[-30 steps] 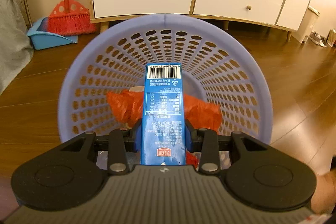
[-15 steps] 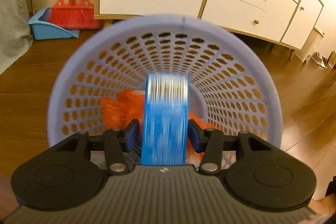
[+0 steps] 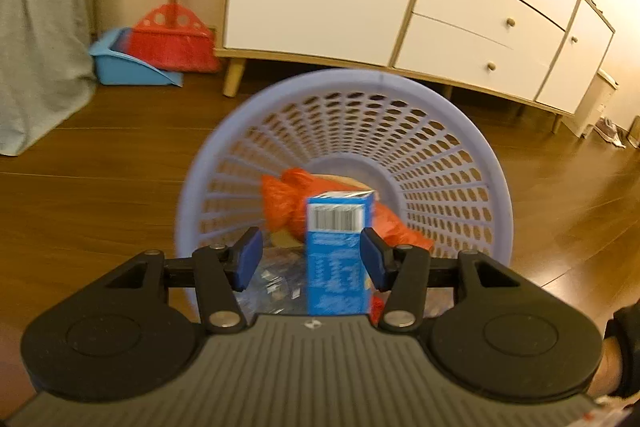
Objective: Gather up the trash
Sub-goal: 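Open the left tool to drop the carton into the wastebasket, then move the open left tool down to the orange mesh sleeve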
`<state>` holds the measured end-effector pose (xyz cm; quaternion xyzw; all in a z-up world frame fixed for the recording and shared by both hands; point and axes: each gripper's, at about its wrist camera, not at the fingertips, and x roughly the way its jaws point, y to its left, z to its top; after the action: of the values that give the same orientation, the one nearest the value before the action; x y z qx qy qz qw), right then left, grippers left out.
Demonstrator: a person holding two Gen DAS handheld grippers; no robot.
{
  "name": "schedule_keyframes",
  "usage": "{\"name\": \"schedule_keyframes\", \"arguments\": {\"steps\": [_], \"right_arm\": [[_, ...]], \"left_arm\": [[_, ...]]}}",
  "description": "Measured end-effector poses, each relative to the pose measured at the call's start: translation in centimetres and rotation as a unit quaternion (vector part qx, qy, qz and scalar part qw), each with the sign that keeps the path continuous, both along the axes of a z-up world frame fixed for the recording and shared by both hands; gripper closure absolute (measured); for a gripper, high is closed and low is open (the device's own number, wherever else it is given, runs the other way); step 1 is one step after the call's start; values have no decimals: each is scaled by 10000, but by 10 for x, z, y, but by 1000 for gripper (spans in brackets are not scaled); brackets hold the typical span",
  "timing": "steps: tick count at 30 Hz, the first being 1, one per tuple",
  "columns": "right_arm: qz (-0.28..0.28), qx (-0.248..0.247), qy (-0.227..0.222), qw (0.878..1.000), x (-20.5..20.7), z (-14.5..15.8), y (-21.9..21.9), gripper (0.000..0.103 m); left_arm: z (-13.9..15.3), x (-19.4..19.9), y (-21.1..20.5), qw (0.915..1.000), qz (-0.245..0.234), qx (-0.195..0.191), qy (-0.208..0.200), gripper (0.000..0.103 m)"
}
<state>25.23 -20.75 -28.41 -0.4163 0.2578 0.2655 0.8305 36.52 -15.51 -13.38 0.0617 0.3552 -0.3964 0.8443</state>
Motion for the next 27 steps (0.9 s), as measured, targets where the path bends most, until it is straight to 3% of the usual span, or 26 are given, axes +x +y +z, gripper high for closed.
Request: {"name": "schedule_keyframes", "arguments": {"steps": [6, 11, 18, 27], "right_arm": [[-45, 48, -4, 10000, -1, 2, -2, 98], [-43, 19, -19, 10000, -1, 2, -3, 98], [-76, -54, -41, 9999, 6, -4, -2, 98], [-130, -163, -78, 9998, 14, -8, -5, 98]], "left_arm": [[-7, -18, 61, 9981, 498, 271, -251, 51], [-46, -33, 100, 9938, 746, 810, -125, 42], [-105, -46, 119, 9898, 975, 1027, 152, 37], [-153, -35, 104, 9880, 922, 1199, 307, 37]]}}
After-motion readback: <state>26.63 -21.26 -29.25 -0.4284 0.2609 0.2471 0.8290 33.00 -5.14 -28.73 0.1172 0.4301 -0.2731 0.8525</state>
